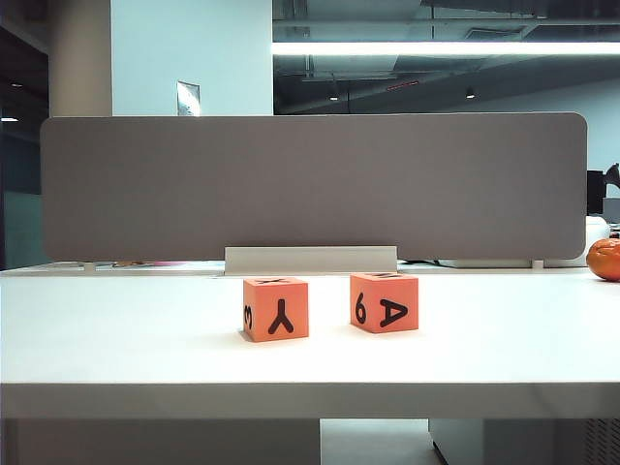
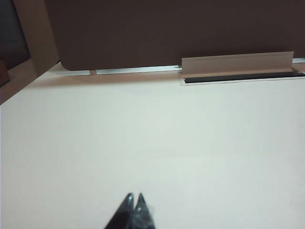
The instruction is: Stack one letter block on top of another letter block.
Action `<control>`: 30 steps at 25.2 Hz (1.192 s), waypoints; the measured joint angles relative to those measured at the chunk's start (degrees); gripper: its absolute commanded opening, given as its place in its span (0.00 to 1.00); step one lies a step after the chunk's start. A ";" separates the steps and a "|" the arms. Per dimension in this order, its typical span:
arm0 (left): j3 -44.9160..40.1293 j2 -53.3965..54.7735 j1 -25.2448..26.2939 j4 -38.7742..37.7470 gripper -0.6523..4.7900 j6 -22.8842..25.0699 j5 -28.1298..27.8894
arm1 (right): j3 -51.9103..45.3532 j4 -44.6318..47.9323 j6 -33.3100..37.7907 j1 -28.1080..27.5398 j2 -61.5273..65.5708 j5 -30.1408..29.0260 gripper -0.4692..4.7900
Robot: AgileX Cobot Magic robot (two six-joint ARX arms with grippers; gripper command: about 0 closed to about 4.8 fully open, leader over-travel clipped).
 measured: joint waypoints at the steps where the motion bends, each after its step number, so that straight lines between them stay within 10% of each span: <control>1: 0.00 0.00 0.00 0.02 0.11 0.00 0.00 | 0.00 0.00 0.00 0.00 0.00 0.00 0.09; 22: 0.00 0.00 0.00 0.02 0.11 0.00 -1.68 | 0.00 0.00 0.85 0.04 0.00 -0.11 0.09; 30: 0.00 0.00 0.00 0.02 0.11 0.00 -1.66 | 0.00 -0.15 4.74 0.04 0.00 -20.28 0.09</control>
